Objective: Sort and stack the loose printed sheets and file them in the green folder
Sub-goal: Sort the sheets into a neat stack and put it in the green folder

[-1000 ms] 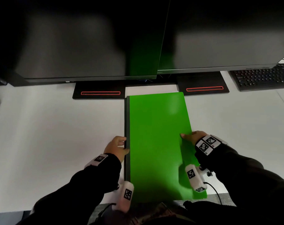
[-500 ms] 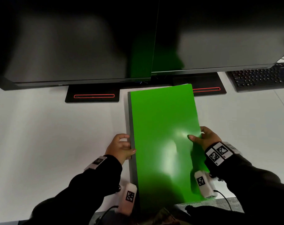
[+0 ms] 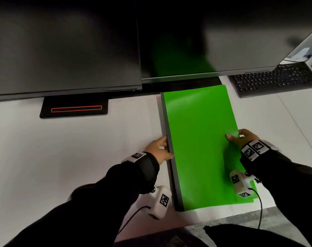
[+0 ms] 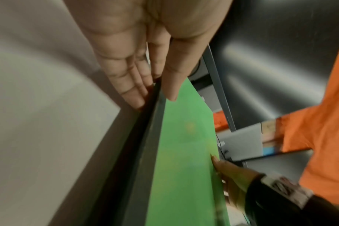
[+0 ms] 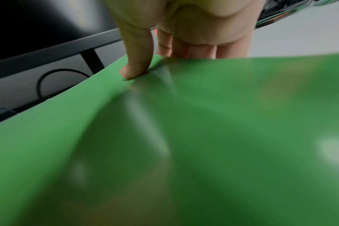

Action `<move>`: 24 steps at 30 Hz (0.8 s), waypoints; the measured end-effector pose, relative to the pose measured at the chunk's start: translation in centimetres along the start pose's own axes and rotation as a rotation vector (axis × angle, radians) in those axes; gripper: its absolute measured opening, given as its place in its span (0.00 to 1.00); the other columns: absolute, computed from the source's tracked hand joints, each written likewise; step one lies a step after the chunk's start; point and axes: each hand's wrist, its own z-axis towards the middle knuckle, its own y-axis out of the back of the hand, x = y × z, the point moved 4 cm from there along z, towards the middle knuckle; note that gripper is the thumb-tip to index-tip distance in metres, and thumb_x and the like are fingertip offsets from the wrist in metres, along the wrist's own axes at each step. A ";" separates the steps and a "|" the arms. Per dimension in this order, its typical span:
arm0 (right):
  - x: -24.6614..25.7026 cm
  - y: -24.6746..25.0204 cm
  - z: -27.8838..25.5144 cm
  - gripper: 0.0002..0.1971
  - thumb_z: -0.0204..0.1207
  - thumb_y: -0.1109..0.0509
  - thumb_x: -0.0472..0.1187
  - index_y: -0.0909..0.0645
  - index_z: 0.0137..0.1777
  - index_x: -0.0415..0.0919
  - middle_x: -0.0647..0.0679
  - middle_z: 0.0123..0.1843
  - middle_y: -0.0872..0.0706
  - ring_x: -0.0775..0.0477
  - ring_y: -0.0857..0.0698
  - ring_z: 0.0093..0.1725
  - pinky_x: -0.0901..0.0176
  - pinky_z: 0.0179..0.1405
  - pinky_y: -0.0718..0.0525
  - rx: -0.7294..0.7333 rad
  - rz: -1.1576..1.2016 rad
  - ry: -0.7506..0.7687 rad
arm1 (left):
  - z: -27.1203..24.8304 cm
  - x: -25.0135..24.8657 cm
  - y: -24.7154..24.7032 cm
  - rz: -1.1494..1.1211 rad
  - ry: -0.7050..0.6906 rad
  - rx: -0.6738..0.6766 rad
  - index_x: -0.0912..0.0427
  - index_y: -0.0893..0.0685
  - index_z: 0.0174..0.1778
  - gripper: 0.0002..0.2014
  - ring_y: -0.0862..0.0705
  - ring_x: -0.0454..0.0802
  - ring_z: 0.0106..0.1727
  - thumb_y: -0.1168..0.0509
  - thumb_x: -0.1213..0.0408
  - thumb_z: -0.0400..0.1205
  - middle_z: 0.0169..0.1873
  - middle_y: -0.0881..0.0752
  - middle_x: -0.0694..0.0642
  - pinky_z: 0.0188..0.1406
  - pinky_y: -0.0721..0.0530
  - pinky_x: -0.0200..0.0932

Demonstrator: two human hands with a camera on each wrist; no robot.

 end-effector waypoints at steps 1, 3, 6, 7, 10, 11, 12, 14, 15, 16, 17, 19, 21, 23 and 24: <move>-0.3 0.5 0.6 0.27 0.68 0.26 0.57 0.24 0.62 0.43 0.39 0.58 0.15 0.37 0.15 0.54 0.47 0.59 0.19 -0.012 -0.030 -0.018 | 0.3 -0.4 -0.6 0.026 -0.008 0.033 0.55 0.33 0.78 0.35 0.19 0.57 0.63 0.31 0.76 0.75 0.69 0.24 0.61 0.62 0.20 0.47; -0.4 1.3 1.1 0.28 0.68 0.27 0.57 0.24 0.63 0.41 0.36 0.59 0.15 0.36 0.16 0.53 0.47 0.58 0.19 -0.018 -0.072 -0.025 | 0.7 -1.0 -1.7 0.072 -0.023 0.106 0.57 0.31 0.77 0.31 0.21 0.56 0.67 0.34 0.75 0.77 0.71 0.24 0.62 0.63 0.24 0.43; -0.3 2.3 1.6 0.28 0.73 0.30 0.54 0.25 0.65 0.34 0.31 0.62 0.18 0.37 0.19 0.51 0.49 0.56 0.23 0.000 -0.129 -0.044 | 1.1 -1.4 -2.9 0.192 -0.022 0.172 0.57 0.36 0.79 0.33 0.29 0.52 0.76 0.35 0.74 0.78 0.75 0.28 0.60 0.71 0.32 0.40; -0.4 2.4 1.7 0.28 0.74 0.30 0.53 0.26 0.66 0.32 0.31 0.64 0.19 0.36 0.20 0.54 0.48 0.58 0.24 -0.001 -0.143 -0.060 | 1.1 -1.4 -3.3 0.211 -0.013 0.190 0.57 0.37 0.79 0.33 0.30 0.52 0.76 0.36 0.75 0.78 0.75 0.29 0.60 0.72 0.33 0.40; -0.5 2.5 2.0 0.32 0.71 0.26 0.50 0.30 0.70 0.34 0.32 0.69 0.23 0.32 0.22 0.65 0.46 0.65 0.26 -0.044 -0.113 -0.106 | 0.7 -1.6 -3.7 0.204 -0.003 0.218 0.60 0.38 0.79 0.32 0.32 0.53 0.77 0.41 0.80 0.79 0.76 0.31 0.61 0.71 0.34 0.38; -0.4 2.3 2.0 0.33 0.70 0.25 0.49 0.31 0.70 0.36 0.32 0.69 0.23 0.32 0.22 0.66 0.46 0.65 0.25 -0.069 -0.098 -0.114 | 0.5 -1.5 -3.7 0.198 0.003 0.219 0.61 0.38 0.79 0.31 0.32 0.53 0.78 0.42 0.81 0.79 0.76 0.31 0.62 0.71 0.34 0.38; -0.2 2.2 1.8 0.32 0.69 0.24 0.48 0.31 0.69 0.37 0.32 0.69 0.23 0.32 0.22 0.66 0.46 0.64 0.25 -0.097 -0.095 -0.116 | 0.3 -1.5 -3.6 0.189 0.013 0.215 0.62 0.38 0.79 0.31 0.32 0.53 0.78 0.42 0.81 0.80 0.76 0.31 0.64 0.72 0.34 0.39; 0.1 2.0 1.4 0.32 0.68 0.23 0.49 0.31 0.68 0.40 0.33 0.67 0.23 0.33 0.22 0.64 0.46 0.62 0.23 -0.176 -0.107 -0.106 | -0.3 -1.1 -3.2 0.186 0.031 0.191 0.63 0.35 0.78 0.28 0.30 0.54 0.76 0.42 0.80 0.80 0.75 0.29 0.64 0.74 0.33 0.42; 0.3 1.9 0.9 0.31 0.67 0.23 0.50 0.30 0.67 0.43 0.34 0.67 0.24 0.33 0.21 0.63 0.45 0.64 0.22 -0.209 -0.133 -0.094 | -0.5 -0.6 -2.9 0.182 0.037 0.175 0.63 0.32 0.76 0.26 0.28 0.54 0.75 0.42 0.79 0.81 0.74 0.27 0.63 0.73 0.32 0.41; 0.7 1.7 0.2 0.29 0.67 0.24 0.51 0.29 0.66 0.45 0.35 0.67 0.26 0.32 0.22 0.63 0.43 0.65 0.23 -0.231 -0.177 -0.071 | -0.9 -0.2 -2.3 0.190 0.046 0.150 0.62 0.29 0.74 0.24 0.26 0.53 0.73 0.42 0.78 0.81 0.72 0.25 0.61 0.71 0.31 0.38; 1.1 1.4 -0.6 0.27 0.68 0.25 0.50 0.27 0.66 0.47 0.36 0.67 0.27 0.32 0.22 0.63 0.43 0.65 0.23 -0.254 -0.232 -0.027 | -1.3 0.4 -1.4 0.212 0.041 0.131 0.61 0.25 0.72 0.22 0.24 0.52 0.71 0.42 0.77 0.81 0.70 0.22 0.59 0.66 0.30 0.33; 1.3 0.2 -2.8 0.24 0.71 0.28 0.47 0.25 0.67 0.47 0.36 0.68 0.28 0.32 0.25 0.66 0.45 0.67 0.24 -0.252 -0.334 0.089 | -2.6 1.5 0.9 0.281 0.023 0.089 0.60 0.20 0.67 0.18 0.20 0.50 0.65 0.42 0.74 0.82 0.63 0.17 0.57 0.54 0.31 0.25; 0.9 -2.1 -5.7 0.25 0.72 0.29 0.47 0.26 0.69 0.49 0.37 0.71 0.29 0.33 0.27 0.69 0.47 0.69 0.27 -0.178 -0.436 0.215 | -4.1 3.0 3.8 0.330 0.000 0.036 0.57 0.15 0.59 0.15 0.18 0.45 0.54 0.41 0.74 0.82 0.55 0.15 0.56 0.52 0.28 0.26; 0.8 -4.2 -8.4 0.29 0.72 0.30 0.50 0.31 0.73 0.53 0.41 0.75 0.31 0.35 0.29 0.72 0.48 0.71 0.28 -0.100 -0.521 0.303 | -5.4 5.0 7.3 0.355 -0.006 -0.046 0.40 0.13 0.42 0.21 0.17 0.32 0.41 0.39 0.76 0.80 0.44 0.15 0.47 0.56 0.24 0.28; 0.8 -5.1 -9.8 0.31 0.72 0.32 0.52 0.34 0.75 0.55 0.44 0.77 0.33 0.37 0.31 0.74 0.48 0.72 0.28 -0.074 -0.571 0.324 | -6.1 6.2 9.1 0.345 0.013 -0.091 0.29 0.17 0.33 0.29 0.17 0.27 0.38 0.39 0.77 0.79 0.40 0.17 0.43 0.53 0.24 0.23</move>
